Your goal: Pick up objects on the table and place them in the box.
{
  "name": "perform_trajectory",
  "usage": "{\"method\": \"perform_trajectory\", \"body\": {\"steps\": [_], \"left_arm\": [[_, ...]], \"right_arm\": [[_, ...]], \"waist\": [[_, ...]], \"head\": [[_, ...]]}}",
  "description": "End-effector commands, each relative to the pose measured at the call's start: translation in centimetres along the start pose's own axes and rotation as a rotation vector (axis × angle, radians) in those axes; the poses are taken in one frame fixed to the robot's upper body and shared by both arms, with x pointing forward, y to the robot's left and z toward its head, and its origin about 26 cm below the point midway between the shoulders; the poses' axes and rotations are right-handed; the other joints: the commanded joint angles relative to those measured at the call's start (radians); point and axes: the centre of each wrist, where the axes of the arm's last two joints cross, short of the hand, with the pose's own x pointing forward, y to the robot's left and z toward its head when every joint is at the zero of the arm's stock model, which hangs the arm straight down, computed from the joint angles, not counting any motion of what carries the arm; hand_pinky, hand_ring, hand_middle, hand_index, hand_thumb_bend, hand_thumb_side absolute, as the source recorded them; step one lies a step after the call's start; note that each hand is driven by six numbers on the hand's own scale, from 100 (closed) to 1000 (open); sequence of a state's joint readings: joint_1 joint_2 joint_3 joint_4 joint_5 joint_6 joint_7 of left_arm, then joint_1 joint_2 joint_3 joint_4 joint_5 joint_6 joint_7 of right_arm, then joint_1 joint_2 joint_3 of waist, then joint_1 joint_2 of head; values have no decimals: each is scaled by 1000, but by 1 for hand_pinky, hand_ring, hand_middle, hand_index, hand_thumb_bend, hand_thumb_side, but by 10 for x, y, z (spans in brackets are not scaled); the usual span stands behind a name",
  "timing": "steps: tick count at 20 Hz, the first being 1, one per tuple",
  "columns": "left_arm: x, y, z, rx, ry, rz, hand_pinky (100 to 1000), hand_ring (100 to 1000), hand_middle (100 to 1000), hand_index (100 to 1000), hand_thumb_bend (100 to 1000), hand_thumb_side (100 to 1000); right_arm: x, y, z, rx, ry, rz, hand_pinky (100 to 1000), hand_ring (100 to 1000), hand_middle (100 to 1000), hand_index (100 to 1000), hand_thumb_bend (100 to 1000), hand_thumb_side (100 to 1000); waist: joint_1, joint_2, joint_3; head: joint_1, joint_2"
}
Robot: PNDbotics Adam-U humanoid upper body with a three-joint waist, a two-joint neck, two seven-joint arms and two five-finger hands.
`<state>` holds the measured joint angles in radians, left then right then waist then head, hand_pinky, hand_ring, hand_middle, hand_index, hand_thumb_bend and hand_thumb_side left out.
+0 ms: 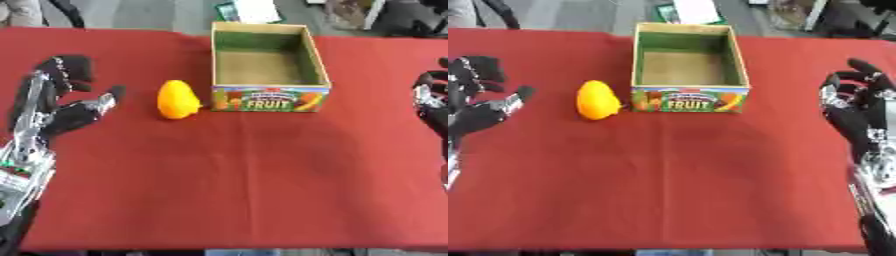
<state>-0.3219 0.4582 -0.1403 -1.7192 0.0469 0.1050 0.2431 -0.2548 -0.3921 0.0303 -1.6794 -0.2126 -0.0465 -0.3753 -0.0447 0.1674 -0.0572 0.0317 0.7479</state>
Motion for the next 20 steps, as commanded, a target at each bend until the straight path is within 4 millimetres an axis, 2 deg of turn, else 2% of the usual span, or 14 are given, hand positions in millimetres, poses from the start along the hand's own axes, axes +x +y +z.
{"method": "perform_trajectory", "body": {"steps": [1, 11, 20], "left_arm": [[11, 4, -6, -29, -39, -34, 605, 618, 556, 672, 650, 100], [15, -7, -24, -133, -9, -170, 608, 634, 567, 680, 686, 100], [4, -25, -46, -204, 63, -363, 636, 673, 600, 701, 709, 100]], "right_arm": [[8, -4, -5, -4, -28, 5, 627, 613, 630, 807, 141, 110], [7, -4, -4, 0, -23, 5, 627, 613, 630, 807, 141, 110], [6, -3, -4, 3, -19, 4, 627, 613, 629, 807, 141, 110]], "waist": [[3, -15, -3], [6, -20, -14], [8, -20, -23]], "head": [[0, 8], [6, 9], [7, 12]]}}
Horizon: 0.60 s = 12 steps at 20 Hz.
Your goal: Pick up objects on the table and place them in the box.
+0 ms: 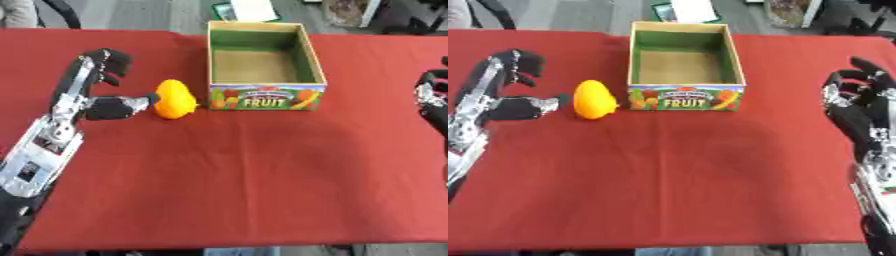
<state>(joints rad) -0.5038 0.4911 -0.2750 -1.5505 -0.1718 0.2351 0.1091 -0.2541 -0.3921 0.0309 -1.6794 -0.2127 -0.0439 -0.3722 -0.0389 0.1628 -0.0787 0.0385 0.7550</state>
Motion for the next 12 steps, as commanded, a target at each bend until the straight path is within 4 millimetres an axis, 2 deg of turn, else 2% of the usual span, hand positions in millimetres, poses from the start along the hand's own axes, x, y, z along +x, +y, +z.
{"method": "perform_trajectory", "body": {"steps": [1, 12], "left_arm": [[1, -1, -10, -6, 8, -67, 640, 679, 606, 705, 709, 100], [-8, -35, -33, -41, 63, -137, 663, 716, 634, 714, 719, 100]], "right_arm": [[6, -3, -4, 0, -22, 3, 627, 613, 629, 807, 141, 110], [5, -3, -3, 0, -17, -1, 627, 612, 629, 806, 142, 109]], "waist": [[2, -15, -2], [-1, -13, -11]], "head": [[0, 5], [4, 5]]}}
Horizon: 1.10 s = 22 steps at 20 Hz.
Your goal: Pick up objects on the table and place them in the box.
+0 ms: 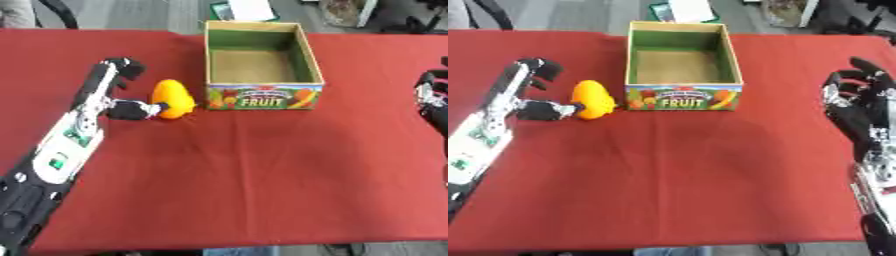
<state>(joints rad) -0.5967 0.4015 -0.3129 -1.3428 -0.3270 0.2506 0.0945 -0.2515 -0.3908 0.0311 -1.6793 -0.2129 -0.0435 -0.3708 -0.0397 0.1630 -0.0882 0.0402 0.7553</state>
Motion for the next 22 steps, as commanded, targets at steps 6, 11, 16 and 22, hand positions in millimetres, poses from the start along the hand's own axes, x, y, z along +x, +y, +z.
{"method": "perform_trajectory", "body": {"steps": [6, 11, 16, 22], "left_arm": [[7, -13, -14, -30, -24, -45, 666, 716, 638, 718, 716, 100], [5, -19, -17, -48, -9, -99, 672, 719, 648, 731, 709, 100], [3, -20, -19, -28, 12, -150, 634, 658, 579, 676, 620, 100], [1, -17, -21, 89, 52, -176, 501, 463, 373, 455, 379, 100]], "right_arm": [[5, -2, -3, 2, -19, -3, 627, 612, 628, 807, 141, 109], [5, -2, -3, 3, -17, -3, 627, 612, 628, 806, 141, 109], [5, -1, -3, 5, -16, -3, 626, 612, 628, 806, 137, 107], [4, -2, -3, 2, -14, -3, 626, 611, 626, 806, 130, 105]], "waist": [[-1, -13, -4], [-1, -13, -8], [-1, -14, -9], [-1, -16, -7]], "head": [[5, 7], [6, 9], [6, 9], [5, 9]]}}
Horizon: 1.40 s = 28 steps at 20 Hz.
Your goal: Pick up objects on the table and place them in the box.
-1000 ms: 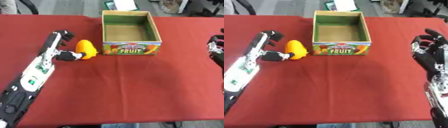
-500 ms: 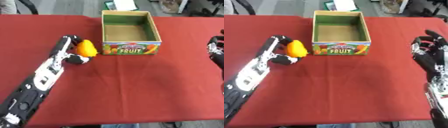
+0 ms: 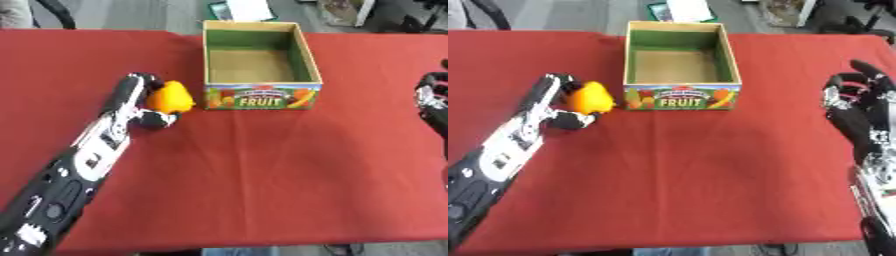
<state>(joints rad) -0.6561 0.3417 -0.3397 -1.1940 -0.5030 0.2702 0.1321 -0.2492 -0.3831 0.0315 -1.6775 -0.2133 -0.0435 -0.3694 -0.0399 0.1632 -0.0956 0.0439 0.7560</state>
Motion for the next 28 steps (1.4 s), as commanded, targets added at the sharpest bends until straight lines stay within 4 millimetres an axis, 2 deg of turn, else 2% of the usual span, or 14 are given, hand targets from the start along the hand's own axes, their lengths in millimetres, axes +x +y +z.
{"method": "perform_trajectory", "body": {"steps": [1, 5, 10, 12, 17, 22, 26, 28], "left_arm": [[4, 12, -5, 103, 12, -3, 482, 433, 337, 418, 373, 100], [8, 18, -4, 212, 13, 21, 461, 387, 278, 354, 368, 100], [18, 35, 0, 277, -29, 41, 470, 394, 283, 361, 380, 100], [27, 46, 3, 300, -60, 52, 474, 399, 288, 366, 387, 100], [62, 75, 4, 337, -168, 69, 486, 411, 301, 380, 398, 100], [92, 86, -10, 280, -252, 10, 505, 431, 321, 402, 390, 100], [101, 79, -32, 232, -253, -35, 514, 440, 331, 414, 389, 100], [100, 72, -44, 218, -235, -56, 525, 459, 366, 448, 388, 100]], "right_arm": [[6, -3, -4, 2, -20, 4, 626, 611, 626, 806, 124, 104], [6, -3, -4, -1, -18, 4, 626, 611, 625, 804, 119, 101], [6, -4, -5, -4, -17, 5, 625, 610, 625, 804, 116, 100], [6, -4, -4, -6, -16, 6, 625, 610, 625, 804, 116, 100], [6, -4, -4, -1, -11, 7, 625, 610, 624, 804, 115, 100], [6, -1, -4, 18, -8, 8, 625, 609, 624, 803, 115, 100], [7, 2, -5, 35, -9, 6, 625, 609, 623, 803, 115, 100], [8, 3, -6, 43, -10, 6, 625, 609, 623, 803, 115, 100]], "waist": [[-1, -16, 1], [0, -17, 1], [1, -18, 1], [2, -19, 1], [3, -23, -3], [10, -27, -32], [17, -23, -64], [19, -19, -79]], "head": [[1, 8], [0, 8], [-3, 8], [-5, 9], [-5, 11], [2, 9], [12, 2], [18, -1]]}}
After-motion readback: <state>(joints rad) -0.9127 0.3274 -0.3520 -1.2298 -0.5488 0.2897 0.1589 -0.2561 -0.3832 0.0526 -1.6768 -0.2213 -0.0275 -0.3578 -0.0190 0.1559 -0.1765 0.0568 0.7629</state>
